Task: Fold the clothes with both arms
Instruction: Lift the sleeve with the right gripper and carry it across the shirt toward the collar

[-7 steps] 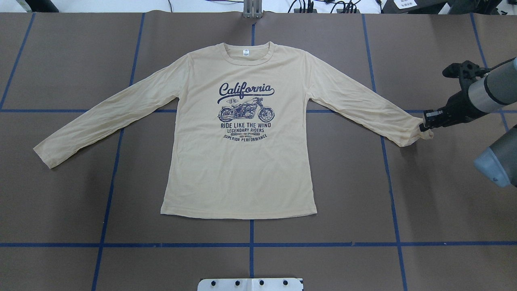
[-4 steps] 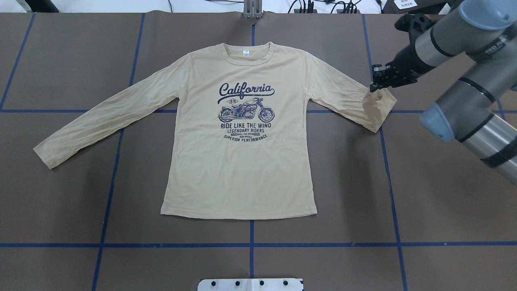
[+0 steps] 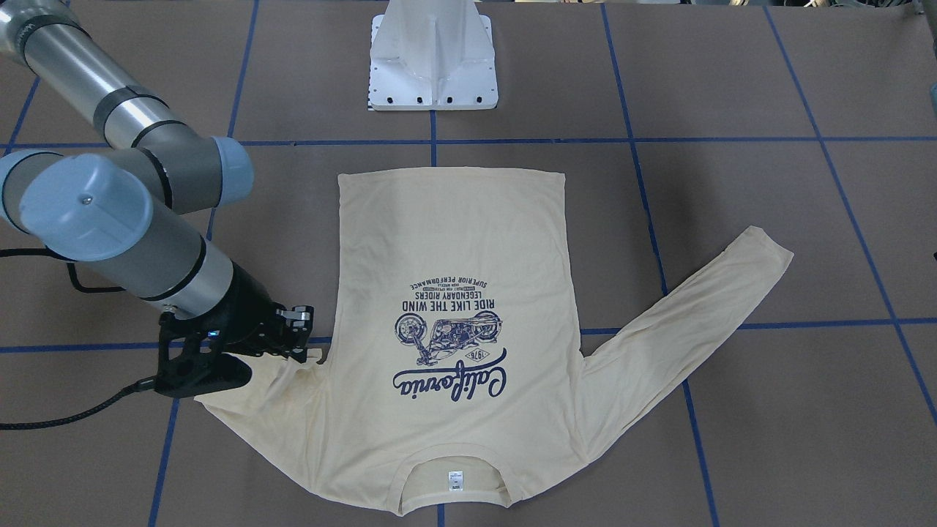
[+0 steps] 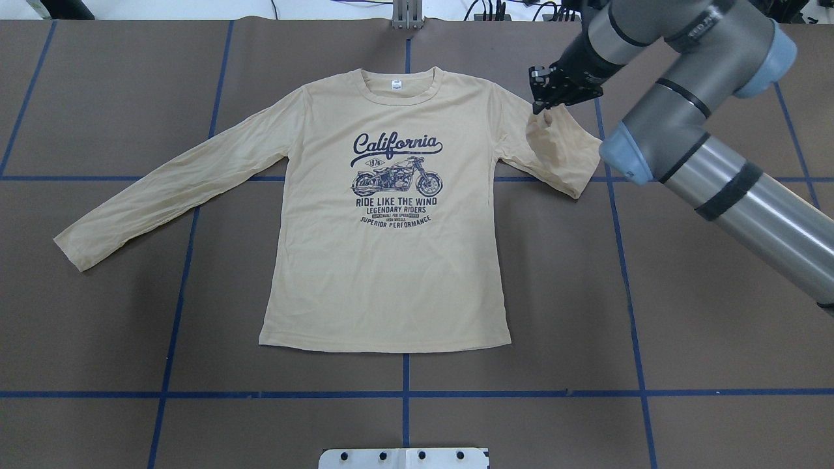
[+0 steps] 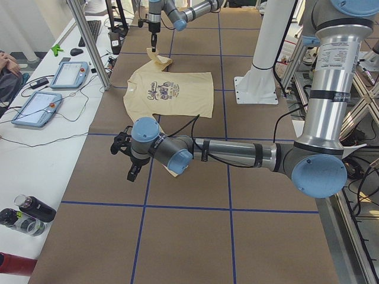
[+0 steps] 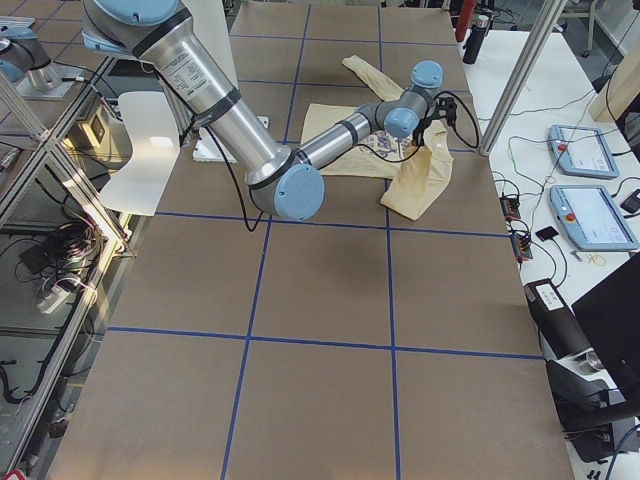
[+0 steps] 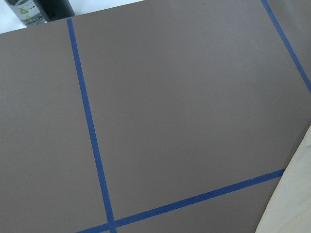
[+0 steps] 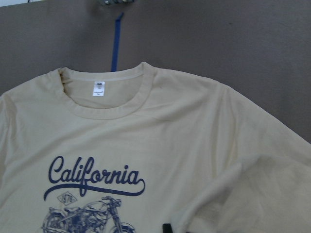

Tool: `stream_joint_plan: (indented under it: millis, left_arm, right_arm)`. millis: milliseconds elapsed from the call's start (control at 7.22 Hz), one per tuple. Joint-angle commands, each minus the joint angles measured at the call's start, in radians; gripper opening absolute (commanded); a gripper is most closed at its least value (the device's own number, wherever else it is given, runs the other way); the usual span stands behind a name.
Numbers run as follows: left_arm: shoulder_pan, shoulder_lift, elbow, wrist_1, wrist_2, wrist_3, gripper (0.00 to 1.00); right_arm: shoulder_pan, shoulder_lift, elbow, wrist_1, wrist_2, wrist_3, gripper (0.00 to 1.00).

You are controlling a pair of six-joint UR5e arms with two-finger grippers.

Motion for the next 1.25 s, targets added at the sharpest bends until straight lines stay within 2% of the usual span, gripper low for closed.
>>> stream_joint_plan:
  millis: [0,139,277,554,1108]
  left_arm:
    - [-0.001,-0.017,0.037,-0.001,0.0,0.001,1.0]
    - [-0.001,-0.023,0.049,-0.001,0.001,0.002,1.0]
    - [0.0,-0.025,0.065,-0.001,0.002,0.002,0.99]
    - [-0.001,-0.034,0.092,-0.001,0.002,0.002,1.0]
    - [0.0,-0.037,0.135,-0.038,0.002,0.002,1.0]
  right_arm:
    - [-0.01,0.145,-0.065,0.001,-0.015,0.0,0.0]
    - [-0.028,0.24,-0.13,0.001,-0.059,0.0,0.0]
    - [-0.088,0.298,-0.187,0.021,-0.147,0.001,0.0]
    - [-0.172,0.343,-0.288,0.097,-0.279,0.001,0.0]
    - [-0.251,0.366,-0.335,0.139,-0.353,0.003,0.0]
